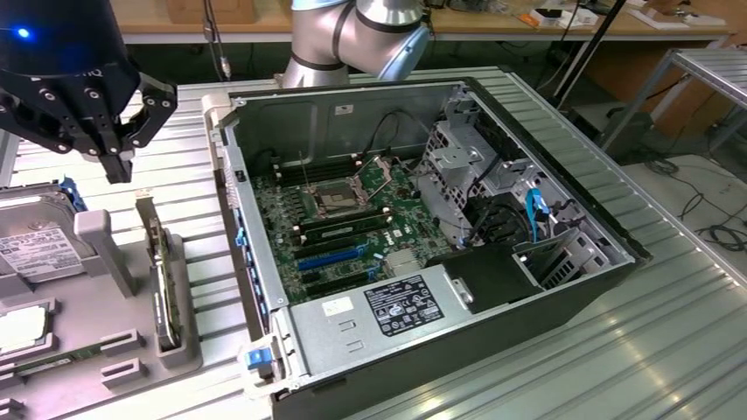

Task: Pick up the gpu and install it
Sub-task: 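Pick up the gpu and move the gpu toward the slot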

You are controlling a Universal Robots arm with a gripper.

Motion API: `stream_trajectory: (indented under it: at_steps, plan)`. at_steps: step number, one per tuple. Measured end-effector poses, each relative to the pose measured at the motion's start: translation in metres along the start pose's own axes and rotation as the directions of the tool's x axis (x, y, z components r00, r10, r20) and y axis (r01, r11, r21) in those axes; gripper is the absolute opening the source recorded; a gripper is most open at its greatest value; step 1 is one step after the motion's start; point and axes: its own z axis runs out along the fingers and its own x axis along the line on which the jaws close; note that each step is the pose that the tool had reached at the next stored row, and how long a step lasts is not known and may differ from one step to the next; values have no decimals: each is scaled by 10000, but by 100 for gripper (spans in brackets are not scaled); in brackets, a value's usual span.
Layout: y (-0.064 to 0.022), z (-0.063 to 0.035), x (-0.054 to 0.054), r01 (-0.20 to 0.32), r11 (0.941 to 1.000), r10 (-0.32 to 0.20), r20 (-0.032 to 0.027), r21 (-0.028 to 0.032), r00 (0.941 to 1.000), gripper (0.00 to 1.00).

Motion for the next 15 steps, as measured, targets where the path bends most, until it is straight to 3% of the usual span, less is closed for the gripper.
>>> stream_trajectory:
  at_steps: [15]
  plan:
    - [-189, -9, 45, -1, 10000, 1, 0, 0, 10000, 11]
